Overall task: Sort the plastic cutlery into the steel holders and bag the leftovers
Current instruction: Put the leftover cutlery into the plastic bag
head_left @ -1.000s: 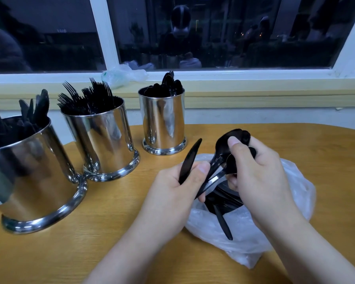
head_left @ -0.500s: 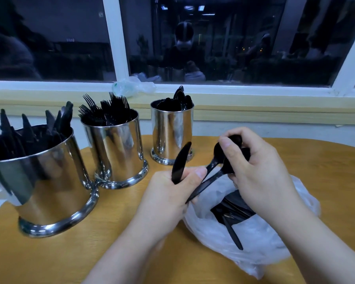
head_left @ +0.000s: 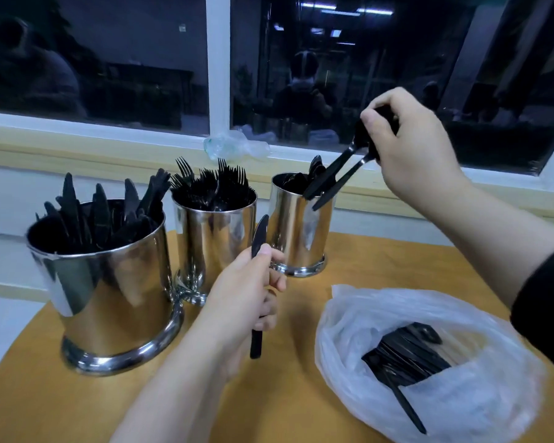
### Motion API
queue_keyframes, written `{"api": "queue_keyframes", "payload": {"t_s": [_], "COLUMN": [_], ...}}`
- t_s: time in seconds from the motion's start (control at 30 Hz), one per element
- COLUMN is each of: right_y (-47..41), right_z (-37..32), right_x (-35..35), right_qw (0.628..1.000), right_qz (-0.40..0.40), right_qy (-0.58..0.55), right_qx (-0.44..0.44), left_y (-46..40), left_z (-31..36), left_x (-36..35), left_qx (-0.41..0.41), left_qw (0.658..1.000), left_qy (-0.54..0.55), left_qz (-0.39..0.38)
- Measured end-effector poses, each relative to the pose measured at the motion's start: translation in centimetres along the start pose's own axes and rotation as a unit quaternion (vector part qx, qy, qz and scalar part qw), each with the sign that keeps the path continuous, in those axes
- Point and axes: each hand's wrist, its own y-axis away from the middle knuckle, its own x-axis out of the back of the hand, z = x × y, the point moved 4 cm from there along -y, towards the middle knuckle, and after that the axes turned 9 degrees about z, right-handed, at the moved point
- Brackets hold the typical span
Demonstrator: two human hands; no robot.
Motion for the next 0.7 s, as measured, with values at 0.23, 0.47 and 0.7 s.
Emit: {"api": "queue_keyframes", "payload": {"t_s": [0.23, 0.47, 0.7], "right_y": [-5.2, -7.5, -8.2], "right_z": [-0.4, 0.4, 1.5], "right_x": [-5.4, -11.3, -13.9], "right_qw": [0.998, 0.988, 0.978], "right_qz": [-0.012, -0.048, -0.069], "right_qy": [0.040, 0.141, 0.196], "right_qx": [0.040, 0.048, 0.005], "left_y": [-1.3, -2.2, -2.6], "left_z": [1.0, 1.4, 1.3], "left_x": [1.1, 1.6, 1.8], "left_qx": [-0.046, -0.055, -0.060], "left_qw": [0.998, 0.997, 0.997], "left_qy": [-0.046, -0.056, -0.047], "left_qz": [-0.007, -0.010, -0.012]}}
